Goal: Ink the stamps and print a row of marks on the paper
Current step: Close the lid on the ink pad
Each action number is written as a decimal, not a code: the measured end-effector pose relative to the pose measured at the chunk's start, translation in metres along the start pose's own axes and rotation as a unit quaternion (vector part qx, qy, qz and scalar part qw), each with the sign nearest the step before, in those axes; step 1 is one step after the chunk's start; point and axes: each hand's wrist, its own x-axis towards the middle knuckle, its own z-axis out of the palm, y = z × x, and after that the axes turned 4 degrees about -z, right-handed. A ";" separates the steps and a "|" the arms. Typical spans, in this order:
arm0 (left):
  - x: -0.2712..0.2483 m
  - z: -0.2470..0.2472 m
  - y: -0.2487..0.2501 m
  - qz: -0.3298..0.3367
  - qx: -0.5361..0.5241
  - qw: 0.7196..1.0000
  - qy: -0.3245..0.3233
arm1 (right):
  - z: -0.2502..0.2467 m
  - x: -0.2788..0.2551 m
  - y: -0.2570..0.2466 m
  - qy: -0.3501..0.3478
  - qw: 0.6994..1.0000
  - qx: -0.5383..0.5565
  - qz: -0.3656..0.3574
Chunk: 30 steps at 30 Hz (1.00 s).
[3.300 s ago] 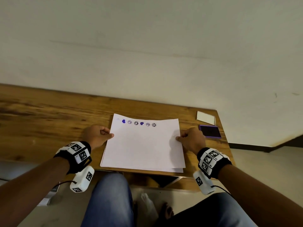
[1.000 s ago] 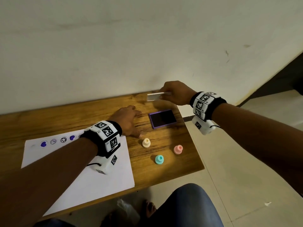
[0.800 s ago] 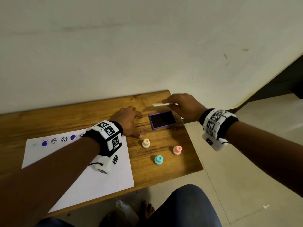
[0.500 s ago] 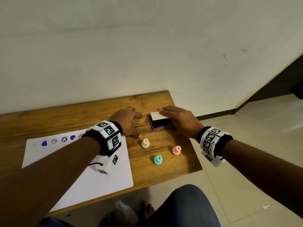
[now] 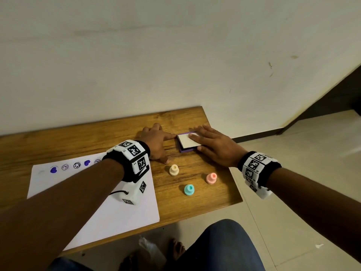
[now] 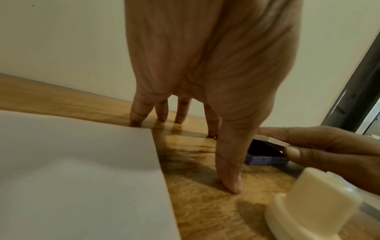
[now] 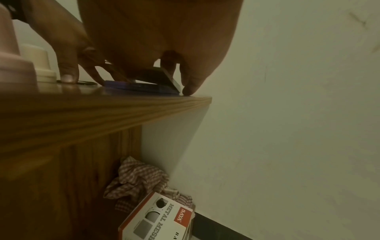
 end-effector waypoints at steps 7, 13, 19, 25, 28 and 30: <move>0.000 0.002 0.000 -0.007 -0.034 0.999 -0.001 | 0.004 0.005 -0.002 -0.003 1.000 -0.027 -0.004; 0.000 0.001 0.000 -0.014 -0.045 0.999 0.003 | 0.001 0.011 -0.003 0.024 0.999 -0.026 -0.018; 0.001 0.001 -0.001 -0.015 -0.041 0.999 0.003 | -0.003 0.012 -0.005 0.020 0.999 -0.020 -0.029; 0.000 -0.001 0.000 -0.013 -0.038 0.999 -0.006 | -0.007 0.011 -0.008 0.022 1.000 -0.003 -0.022; 0.001 -0.009 0.000 -0.008 -0.052 0.998 -0.020 | -0.010 0.011 -0.009 0.025 1.000 0.015 -0.003; 0.002 -0.016 0.000 -0.004 -0.119 0.993 -0.028 | -0.016 0.009 -0.010 0.030 0.998 0.040 0.044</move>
